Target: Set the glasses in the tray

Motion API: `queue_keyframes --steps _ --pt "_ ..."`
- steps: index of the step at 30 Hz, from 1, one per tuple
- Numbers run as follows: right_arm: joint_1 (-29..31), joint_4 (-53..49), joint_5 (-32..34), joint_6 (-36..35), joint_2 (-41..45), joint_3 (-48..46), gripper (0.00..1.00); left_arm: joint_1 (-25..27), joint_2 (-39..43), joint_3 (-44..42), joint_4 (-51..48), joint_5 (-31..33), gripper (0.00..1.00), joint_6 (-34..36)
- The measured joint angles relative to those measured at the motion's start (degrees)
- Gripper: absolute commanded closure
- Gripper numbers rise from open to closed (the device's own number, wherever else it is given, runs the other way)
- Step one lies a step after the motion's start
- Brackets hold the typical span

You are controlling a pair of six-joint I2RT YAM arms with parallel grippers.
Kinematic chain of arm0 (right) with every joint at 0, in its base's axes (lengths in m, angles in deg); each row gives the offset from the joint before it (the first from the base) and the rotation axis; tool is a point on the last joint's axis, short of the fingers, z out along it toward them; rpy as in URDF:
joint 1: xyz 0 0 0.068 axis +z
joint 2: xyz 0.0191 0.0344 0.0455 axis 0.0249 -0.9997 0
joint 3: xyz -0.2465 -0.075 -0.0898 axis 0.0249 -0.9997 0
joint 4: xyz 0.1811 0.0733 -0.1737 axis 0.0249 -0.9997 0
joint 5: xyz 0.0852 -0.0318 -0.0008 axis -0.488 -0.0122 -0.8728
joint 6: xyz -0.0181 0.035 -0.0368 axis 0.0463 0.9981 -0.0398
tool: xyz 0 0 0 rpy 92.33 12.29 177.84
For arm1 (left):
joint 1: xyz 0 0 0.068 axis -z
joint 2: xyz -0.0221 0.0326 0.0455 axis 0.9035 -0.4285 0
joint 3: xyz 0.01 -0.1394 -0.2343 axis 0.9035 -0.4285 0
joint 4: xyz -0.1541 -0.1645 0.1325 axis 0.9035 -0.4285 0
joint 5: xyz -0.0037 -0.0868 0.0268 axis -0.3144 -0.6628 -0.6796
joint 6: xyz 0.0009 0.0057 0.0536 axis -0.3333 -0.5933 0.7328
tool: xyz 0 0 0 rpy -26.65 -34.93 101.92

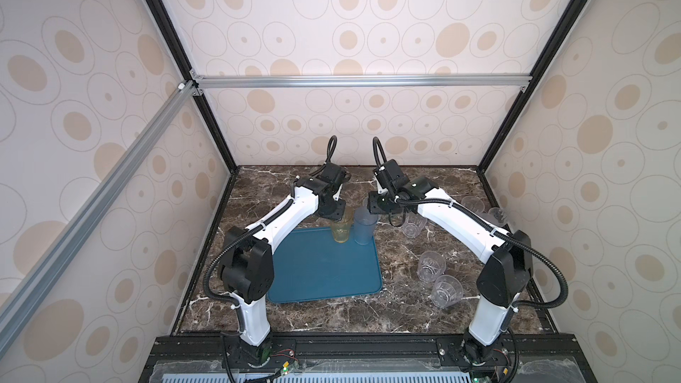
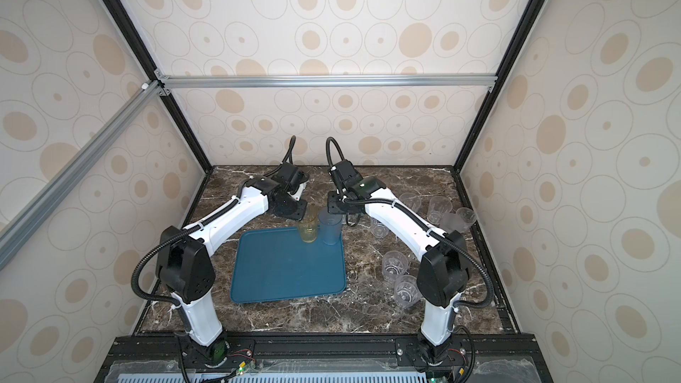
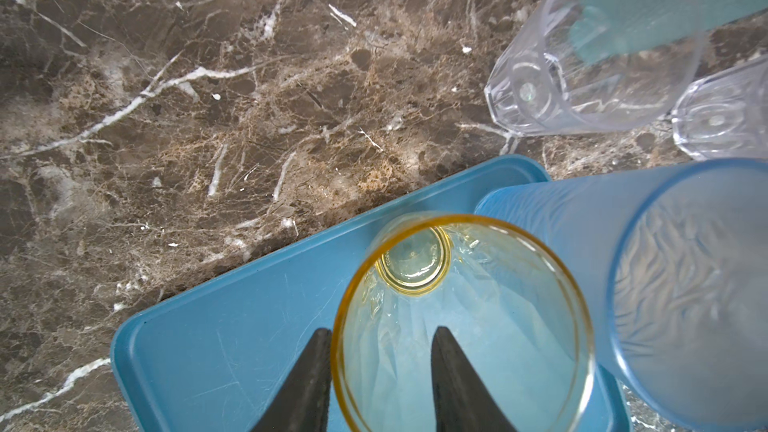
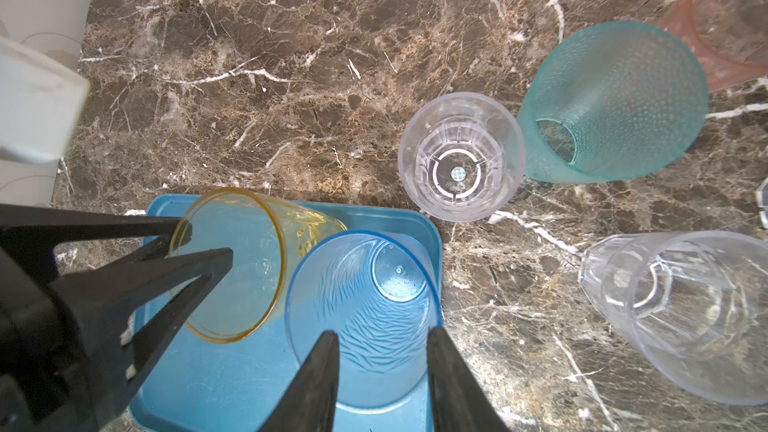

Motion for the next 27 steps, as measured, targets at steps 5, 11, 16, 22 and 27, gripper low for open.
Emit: queue_keyframes --steps 5,11,16,22,27 --pt "-0.5 -0.02 -0.61 0.11 0.0 0.46 0.62 0.0 0.11 0.81 -0.07 -0.17 0.56 0.17" --pt "-3.04 -0.24 -0.66 -0.11 0.04 0.52 0.62 0.0 2.12 1.18 0.0 -0.13 0.52 0.66" --pt "-8.0 -1.88 0.52 -1.07 0.63 1.29 0.62 -0.02 5.86 1.07 0.96 1.16 0.48 1.44" --pt "-15.61 -3.72 1.88 -1.88 0.59 2.69 0.64 -0.02 13.51 -5.81 9.84 5.27 0.41 4.5" --pt "-19.26 -4.61 1.29 -2.14 -1.03 4.74 0.64 -0.02 23.56 -21.07 24.59 9.7 0.29 8.2"
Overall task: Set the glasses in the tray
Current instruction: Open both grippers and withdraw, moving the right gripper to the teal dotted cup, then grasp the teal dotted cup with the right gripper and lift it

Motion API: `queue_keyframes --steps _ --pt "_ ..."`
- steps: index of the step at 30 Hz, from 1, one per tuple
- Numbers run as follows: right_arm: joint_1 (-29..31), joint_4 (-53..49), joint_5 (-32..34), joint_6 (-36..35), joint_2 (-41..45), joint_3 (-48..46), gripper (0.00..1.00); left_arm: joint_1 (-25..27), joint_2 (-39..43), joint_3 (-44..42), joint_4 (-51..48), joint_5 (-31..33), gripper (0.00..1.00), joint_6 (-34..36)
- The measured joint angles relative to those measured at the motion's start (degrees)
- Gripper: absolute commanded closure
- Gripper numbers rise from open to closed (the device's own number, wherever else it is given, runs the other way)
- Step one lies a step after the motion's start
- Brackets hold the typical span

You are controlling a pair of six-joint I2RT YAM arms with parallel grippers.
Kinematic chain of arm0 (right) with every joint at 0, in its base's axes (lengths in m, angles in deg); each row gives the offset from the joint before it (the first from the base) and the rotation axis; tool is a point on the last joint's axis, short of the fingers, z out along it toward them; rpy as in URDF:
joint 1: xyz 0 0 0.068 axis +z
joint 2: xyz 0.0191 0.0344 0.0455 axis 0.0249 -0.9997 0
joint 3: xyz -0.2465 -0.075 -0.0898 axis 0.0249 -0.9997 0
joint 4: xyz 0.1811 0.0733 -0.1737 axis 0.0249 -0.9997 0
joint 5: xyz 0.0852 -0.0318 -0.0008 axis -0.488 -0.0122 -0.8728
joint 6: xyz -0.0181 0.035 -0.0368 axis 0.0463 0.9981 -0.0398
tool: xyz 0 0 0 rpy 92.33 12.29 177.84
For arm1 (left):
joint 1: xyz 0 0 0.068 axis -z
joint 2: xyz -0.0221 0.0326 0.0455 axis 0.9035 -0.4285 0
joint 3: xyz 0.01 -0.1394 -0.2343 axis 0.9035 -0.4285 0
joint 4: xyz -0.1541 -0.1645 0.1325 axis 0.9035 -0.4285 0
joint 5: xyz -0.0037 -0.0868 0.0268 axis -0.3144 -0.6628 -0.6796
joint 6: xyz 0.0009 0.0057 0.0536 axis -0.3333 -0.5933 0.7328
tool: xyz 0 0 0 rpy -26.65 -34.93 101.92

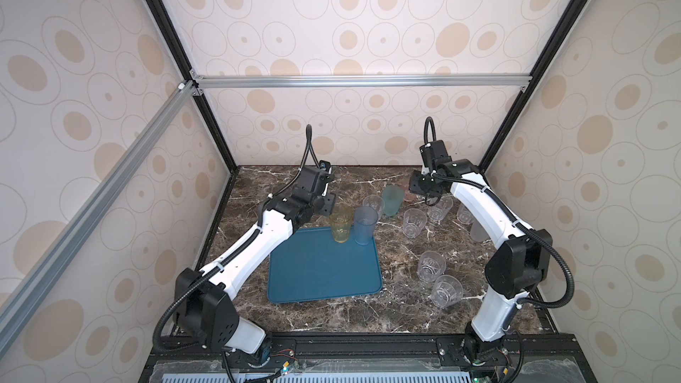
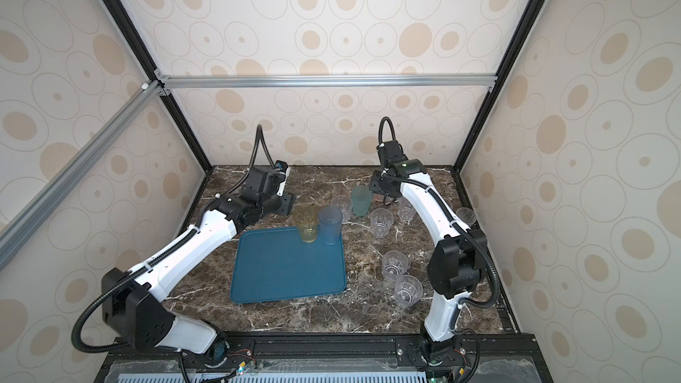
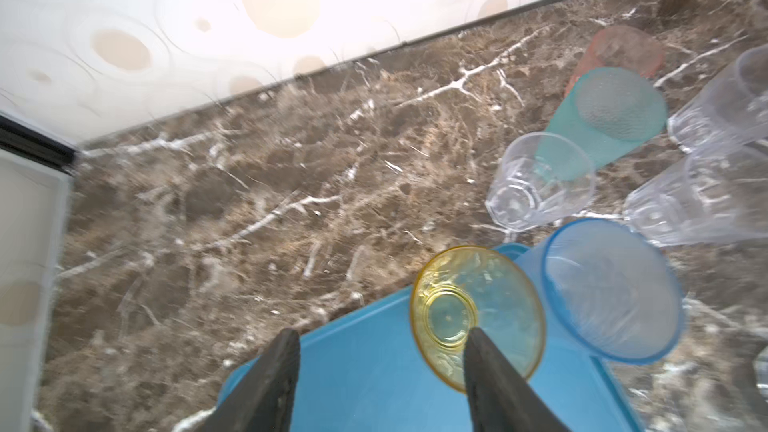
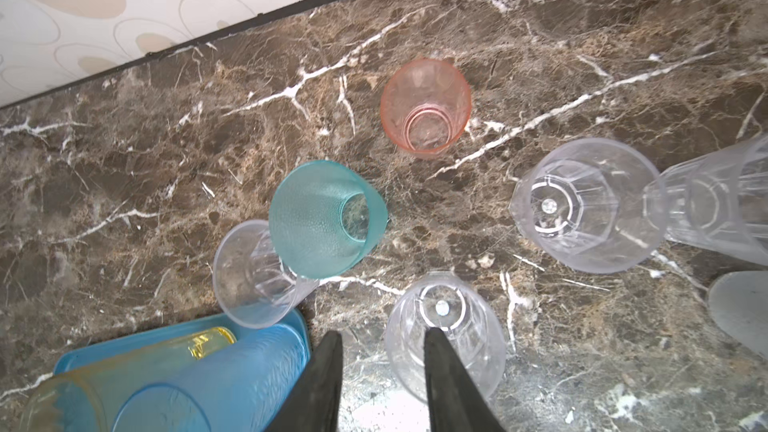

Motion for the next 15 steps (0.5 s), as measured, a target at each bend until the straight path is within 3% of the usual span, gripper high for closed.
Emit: queue_keyframes --steps 7,15 --pt "-0.24 0.04 -2.78 -0.52 -6.01 1.66 0.63 -0.04 10.62 -16.83 18.51 2.86 0.22 3.61" --pt "-0.24 0.39 -4.96 -0.94 -12.81 4.22 0.7 -0.04 10.95 -18.29 23.78 4.42 0.22 4.31"
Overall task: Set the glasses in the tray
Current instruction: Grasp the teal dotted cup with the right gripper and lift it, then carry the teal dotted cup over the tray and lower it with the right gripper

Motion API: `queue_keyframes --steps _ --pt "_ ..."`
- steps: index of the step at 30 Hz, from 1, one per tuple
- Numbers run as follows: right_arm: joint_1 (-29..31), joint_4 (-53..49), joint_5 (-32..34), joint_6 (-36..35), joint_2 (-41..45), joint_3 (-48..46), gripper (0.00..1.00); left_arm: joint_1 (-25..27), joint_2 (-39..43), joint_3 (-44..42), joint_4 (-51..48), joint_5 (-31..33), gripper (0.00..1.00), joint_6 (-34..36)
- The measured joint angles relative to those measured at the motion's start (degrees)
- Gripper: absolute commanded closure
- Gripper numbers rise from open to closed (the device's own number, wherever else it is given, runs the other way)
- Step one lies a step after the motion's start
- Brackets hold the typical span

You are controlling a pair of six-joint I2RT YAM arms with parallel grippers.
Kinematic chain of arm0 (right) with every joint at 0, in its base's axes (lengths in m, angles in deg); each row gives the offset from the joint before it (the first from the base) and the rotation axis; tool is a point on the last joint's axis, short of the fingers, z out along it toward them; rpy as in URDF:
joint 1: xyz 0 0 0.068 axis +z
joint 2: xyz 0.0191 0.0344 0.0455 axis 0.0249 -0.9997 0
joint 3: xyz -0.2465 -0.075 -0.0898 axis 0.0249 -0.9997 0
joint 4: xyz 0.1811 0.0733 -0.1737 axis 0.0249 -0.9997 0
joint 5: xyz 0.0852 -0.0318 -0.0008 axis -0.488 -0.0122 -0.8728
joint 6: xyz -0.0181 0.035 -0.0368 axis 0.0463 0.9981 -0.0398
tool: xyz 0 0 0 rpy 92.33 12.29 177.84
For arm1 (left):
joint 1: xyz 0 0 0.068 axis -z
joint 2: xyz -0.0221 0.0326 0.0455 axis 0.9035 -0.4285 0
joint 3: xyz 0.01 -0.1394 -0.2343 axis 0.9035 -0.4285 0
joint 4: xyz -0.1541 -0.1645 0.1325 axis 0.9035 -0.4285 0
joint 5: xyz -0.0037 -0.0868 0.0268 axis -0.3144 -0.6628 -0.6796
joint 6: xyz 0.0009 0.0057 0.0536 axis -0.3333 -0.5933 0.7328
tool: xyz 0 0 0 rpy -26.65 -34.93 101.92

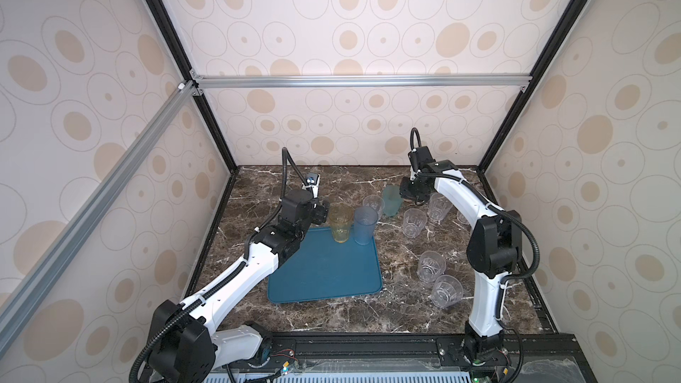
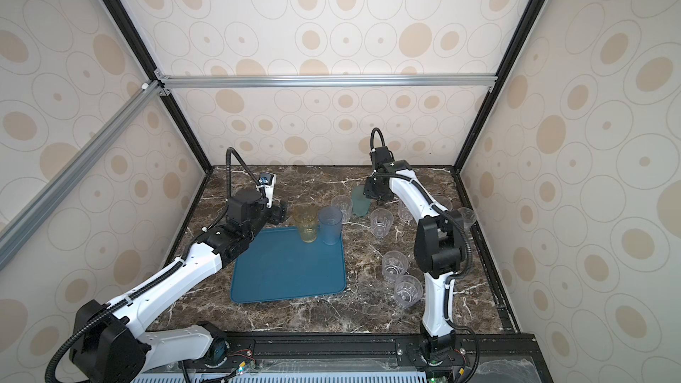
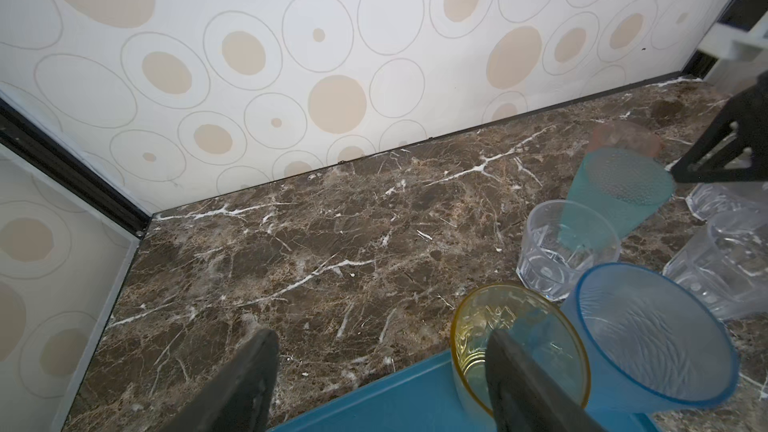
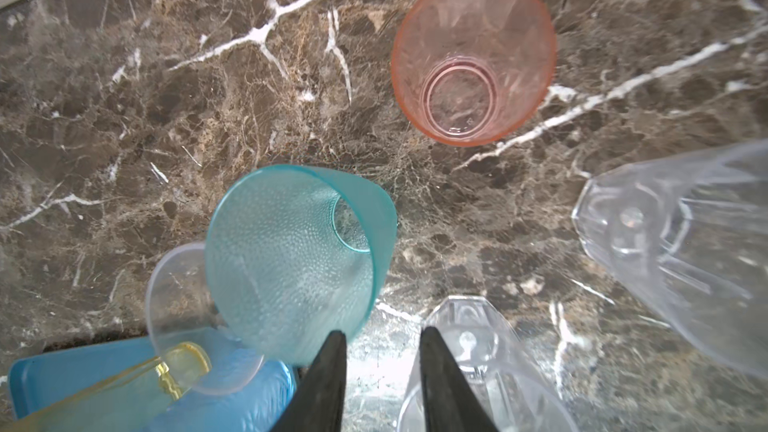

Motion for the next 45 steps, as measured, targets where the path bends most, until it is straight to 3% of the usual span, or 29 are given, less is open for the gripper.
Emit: queue_keyframes --steps 10,19,32,39,45 --pt "0.0 0.04 -1.03 -1.36 -6.21 4.35 0.85 0.0 -0.7 0.0 0.09 0.13 0.22 -0.04" --pt "-0.04 -2.58 -0.81 -2.93 -6.49 5.73 0.96 0.0 -0.79 0.0 -0.04 1.01 0.22 -0.07" --pt "0.9 -8.57 -2.71 -3.13 5.77 9.05 0.98 0.0 -0.68 1.68 -2.25 2.86 0.23 -0.28" --pt "8.81 -5.25 -10.4 1.38 12.24 11.5 0.98 -0.63 -0.68 9.07 -8.87 7.17 0.24 -1.64" --pt "17.99 -1.7 -14.75 4.81 10.75 14.23 0.98 -4.61 0.55 12.04 -13.94 10.03 0.25 -3.87"
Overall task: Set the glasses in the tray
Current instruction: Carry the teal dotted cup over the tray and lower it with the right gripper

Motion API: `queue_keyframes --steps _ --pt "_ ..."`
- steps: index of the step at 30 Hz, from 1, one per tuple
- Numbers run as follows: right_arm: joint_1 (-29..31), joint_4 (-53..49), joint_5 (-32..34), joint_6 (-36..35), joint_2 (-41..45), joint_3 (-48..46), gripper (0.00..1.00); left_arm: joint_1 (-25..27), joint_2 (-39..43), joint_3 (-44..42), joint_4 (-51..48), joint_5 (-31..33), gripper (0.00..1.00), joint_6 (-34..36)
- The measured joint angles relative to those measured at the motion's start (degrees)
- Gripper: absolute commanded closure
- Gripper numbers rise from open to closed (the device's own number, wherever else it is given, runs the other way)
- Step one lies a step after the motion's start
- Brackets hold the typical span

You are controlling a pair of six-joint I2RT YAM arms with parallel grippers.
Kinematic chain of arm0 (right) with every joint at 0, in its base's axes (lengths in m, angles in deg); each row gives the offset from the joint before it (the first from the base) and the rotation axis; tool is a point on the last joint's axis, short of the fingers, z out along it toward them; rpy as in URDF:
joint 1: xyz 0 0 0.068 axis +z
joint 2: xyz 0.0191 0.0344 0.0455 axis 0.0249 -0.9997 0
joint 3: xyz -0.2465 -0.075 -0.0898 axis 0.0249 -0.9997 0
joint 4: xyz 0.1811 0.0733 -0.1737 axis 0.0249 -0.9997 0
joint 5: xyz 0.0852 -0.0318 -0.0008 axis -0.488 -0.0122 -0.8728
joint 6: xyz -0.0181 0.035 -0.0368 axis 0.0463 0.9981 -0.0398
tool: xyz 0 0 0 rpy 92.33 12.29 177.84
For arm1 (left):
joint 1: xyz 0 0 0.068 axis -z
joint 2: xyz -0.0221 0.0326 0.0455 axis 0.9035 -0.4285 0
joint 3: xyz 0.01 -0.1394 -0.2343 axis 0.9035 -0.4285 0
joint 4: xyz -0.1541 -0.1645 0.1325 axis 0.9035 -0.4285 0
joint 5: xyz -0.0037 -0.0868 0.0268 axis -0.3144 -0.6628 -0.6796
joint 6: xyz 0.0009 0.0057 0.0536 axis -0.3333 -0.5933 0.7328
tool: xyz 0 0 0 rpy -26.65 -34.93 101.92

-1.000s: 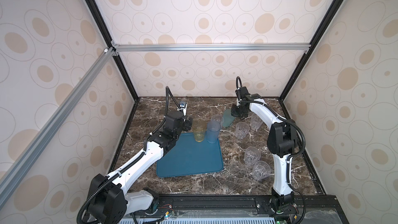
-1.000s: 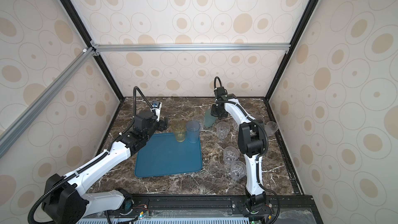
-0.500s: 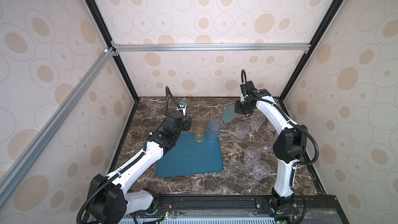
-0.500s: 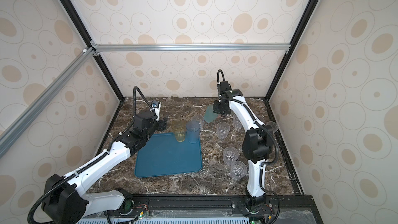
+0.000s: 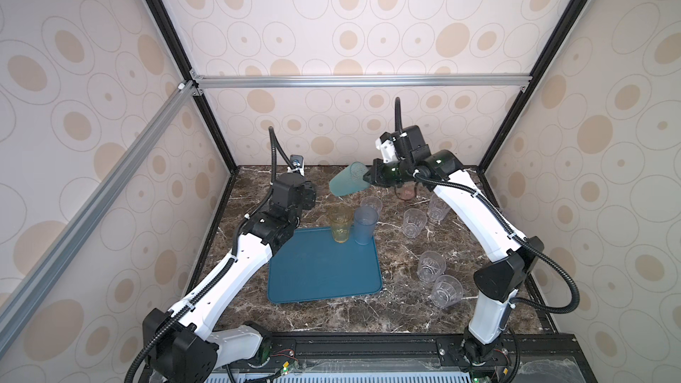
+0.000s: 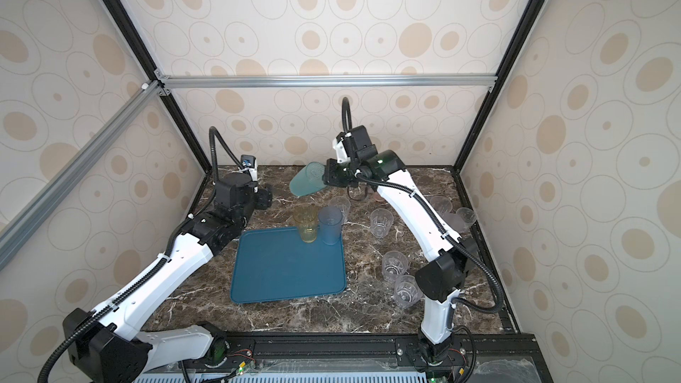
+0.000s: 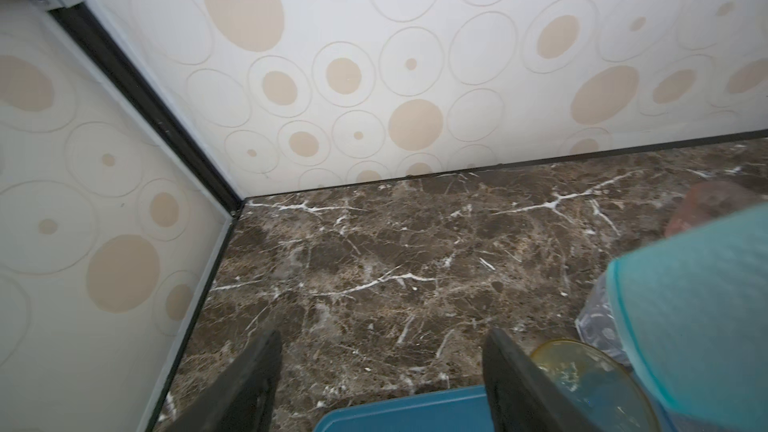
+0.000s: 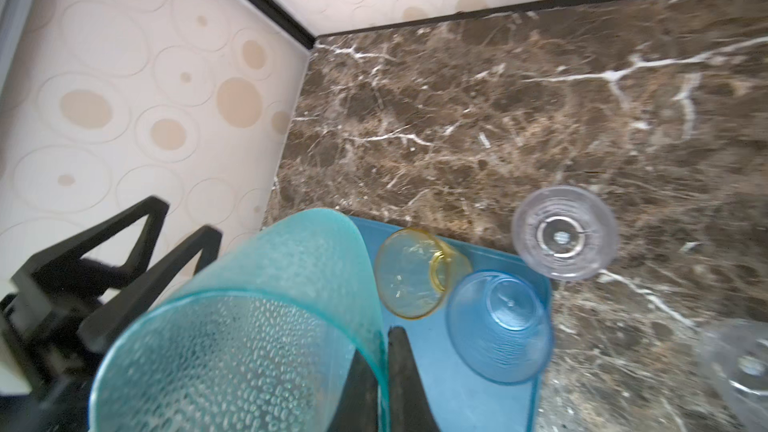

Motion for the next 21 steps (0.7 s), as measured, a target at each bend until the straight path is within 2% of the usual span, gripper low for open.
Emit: queue_keyframes --steps 8,14,21 --pt "9.4 -0.22 1.16 0.48 -13.14 8.46 0.97 -8.57 8.37 -2.34 -2.75 2.62 0.26 -3.5" --pt "14.27 -5.05 6.71 -2.12 -22.45 15.78 0.96 -10.4 10.56 -3.65 -3.74 1.73 0.26 -5.07" --pt "19.39 -9.77 13.57 -6.21 -28.92 23.21 0.93 -10.54 9.49 -5.75 -5.01 -2.34 0.27 -6.88"
